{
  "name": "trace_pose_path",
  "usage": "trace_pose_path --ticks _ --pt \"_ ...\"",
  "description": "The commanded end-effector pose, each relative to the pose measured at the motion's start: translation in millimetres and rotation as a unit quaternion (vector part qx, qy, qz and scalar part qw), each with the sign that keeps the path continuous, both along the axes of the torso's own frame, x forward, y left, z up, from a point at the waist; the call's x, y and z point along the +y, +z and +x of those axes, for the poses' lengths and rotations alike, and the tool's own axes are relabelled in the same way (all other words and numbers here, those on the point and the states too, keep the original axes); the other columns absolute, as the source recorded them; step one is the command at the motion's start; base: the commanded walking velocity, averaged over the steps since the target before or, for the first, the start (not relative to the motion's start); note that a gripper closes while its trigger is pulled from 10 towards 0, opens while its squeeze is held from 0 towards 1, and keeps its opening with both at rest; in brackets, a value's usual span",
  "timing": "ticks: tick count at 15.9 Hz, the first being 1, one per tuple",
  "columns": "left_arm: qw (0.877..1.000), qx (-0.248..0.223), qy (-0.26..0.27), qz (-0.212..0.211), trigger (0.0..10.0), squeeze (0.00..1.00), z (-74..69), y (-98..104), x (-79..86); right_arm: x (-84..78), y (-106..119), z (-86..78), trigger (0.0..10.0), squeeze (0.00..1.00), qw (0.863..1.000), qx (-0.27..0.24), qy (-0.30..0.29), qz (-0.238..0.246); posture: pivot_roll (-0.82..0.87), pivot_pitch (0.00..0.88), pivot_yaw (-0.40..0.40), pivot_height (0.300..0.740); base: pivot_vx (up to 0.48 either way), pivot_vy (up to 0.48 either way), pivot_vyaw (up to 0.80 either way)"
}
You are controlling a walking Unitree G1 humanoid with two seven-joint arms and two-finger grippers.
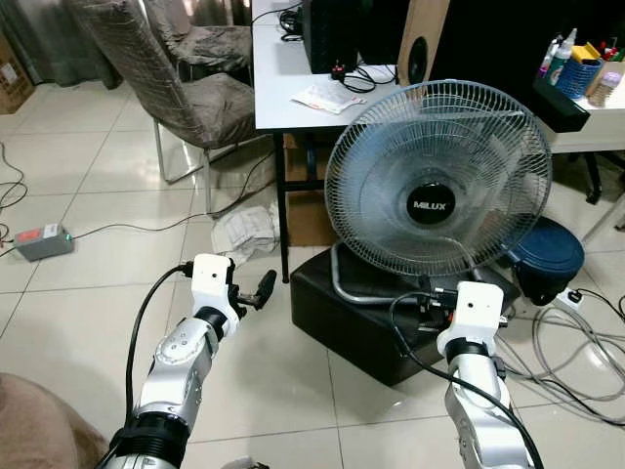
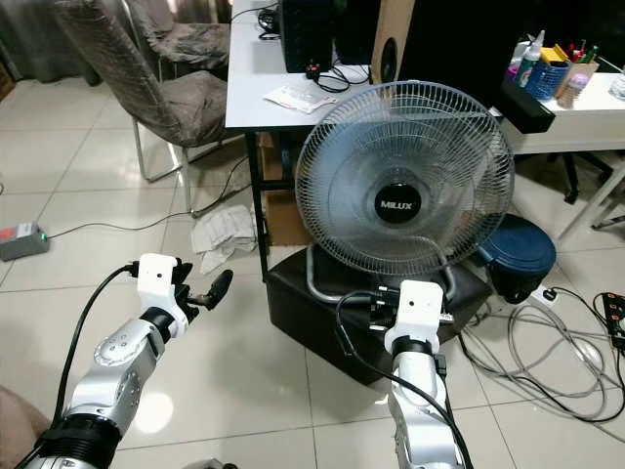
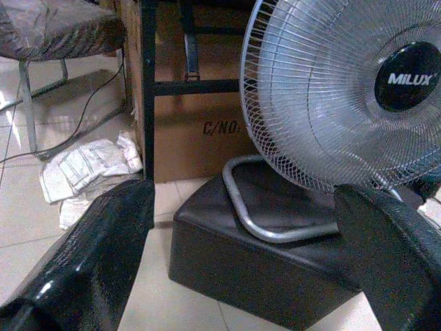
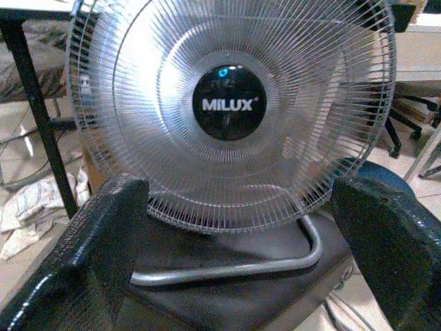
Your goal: Move the pillow to the sofa from floor
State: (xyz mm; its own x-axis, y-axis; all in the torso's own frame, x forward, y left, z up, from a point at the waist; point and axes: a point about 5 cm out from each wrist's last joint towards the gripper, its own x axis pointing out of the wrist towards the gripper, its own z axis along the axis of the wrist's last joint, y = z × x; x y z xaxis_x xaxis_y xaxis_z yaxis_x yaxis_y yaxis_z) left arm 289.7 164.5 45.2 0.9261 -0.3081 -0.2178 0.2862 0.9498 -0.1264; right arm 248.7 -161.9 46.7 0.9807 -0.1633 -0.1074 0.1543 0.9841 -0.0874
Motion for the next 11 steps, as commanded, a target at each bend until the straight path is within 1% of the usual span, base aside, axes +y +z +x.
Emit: trace_pose_path --ticks 1,3,4,6,9,11 --pt "1.000 -0.015 -0.012 0.006 10.0 0.00 5.4 9 -1.9 2.8 0 3.2 10.0 0.00 1.000 0.000 0.008 0.001 -0.01 0.000 0.024 0.740 0.000 0.000 0.00" --pt "1.000 -0.025 -0.013 0.013 10.0 0.00 6.3 12 -0.7 3.2 -3 4.6 10.0 0.00 1.000 0.006 0.011 0.002 0.00 0.000 0.019 0.740 0.000 0.000 0.00" --pt "0.999 -0.033 -0.013 0.016 10.0 0.00 11.6 16 -1.7 5.0 -4 7.2 10.0 0.00 1.000 0.009 0.017 0.001 0.01 0.000 0.020 0.740 0.000 0.000 0.00" --pt "0.999 -0.044 -0.007 0.005 10.0 0.00 15.6 24 -3.1 6.9 -6 7.5 10.0 0.00 1.000 0.013 0.020 0.003 0.02 0.020 0.017 0.740 0.000 0.000 0.00" --pt "0.999 -0.051 -0.001 0.000 10.0 0.00 13.1 27 -2.6 9.0 -11 5.4 10.0 0.00 0.999 0.022 0.027 0.006 0.03 0.031 0.006 0.740 0.000 0.000 0.00" --pt "0.998 -0.056 0.004 -0.017 10.0 0.00 11.8 28 -2.5 9.1 -12 5.2 10.0 0.00 0.999 0.023 0.027 0.008 0.04 0.035 0.006 0.740 0.000 0.000 0.00"
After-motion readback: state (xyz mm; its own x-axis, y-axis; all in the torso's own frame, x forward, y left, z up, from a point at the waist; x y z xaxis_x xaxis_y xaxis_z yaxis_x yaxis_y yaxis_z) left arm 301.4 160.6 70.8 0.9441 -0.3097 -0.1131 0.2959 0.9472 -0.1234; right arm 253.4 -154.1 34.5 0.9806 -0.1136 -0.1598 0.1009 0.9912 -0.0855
